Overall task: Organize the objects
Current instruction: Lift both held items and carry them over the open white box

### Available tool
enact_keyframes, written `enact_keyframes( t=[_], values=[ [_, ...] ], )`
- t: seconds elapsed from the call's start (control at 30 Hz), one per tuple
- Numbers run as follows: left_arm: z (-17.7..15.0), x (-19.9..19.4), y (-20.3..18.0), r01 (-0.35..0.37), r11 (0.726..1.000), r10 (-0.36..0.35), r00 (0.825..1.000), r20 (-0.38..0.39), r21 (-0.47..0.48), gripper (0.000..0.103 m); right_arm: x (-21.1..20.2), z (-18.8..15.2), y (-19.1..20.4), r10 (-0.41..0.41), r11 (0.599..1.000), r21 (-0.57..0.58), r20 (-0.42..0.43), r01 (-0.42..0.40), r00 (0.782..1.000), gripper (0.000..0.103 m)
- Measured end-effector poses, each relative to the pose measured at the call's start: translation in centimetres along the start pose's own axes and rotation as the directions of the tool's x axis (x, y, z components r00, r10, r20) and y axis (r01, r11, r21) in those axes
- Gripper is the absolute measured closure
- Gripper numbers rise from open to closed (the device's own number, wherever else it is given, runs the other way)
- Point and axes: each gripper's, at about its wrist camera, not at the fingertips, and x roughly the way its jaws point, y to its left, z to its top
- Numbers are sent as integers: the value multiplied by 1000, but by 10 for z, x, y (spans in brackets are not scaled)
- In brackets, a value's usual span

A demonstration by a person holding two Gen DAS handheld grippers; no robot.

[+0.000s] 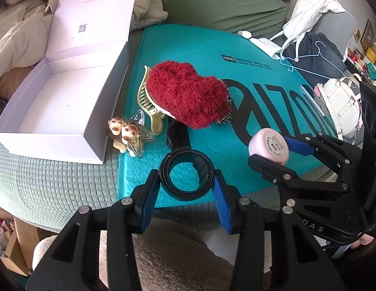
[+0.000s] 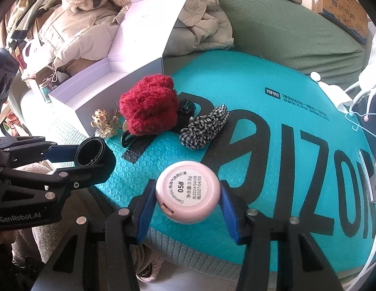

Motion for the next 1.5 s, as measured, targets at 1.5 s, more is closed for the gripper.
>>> enact_keyframes(
  t=[1.5],
  values=[
    [1, -126, 103, -261, 955, 276, 956, 102, -140, 61, -42, 73, 130, 249, 924, -316, 74, -214, 966, 52]
  ],
)
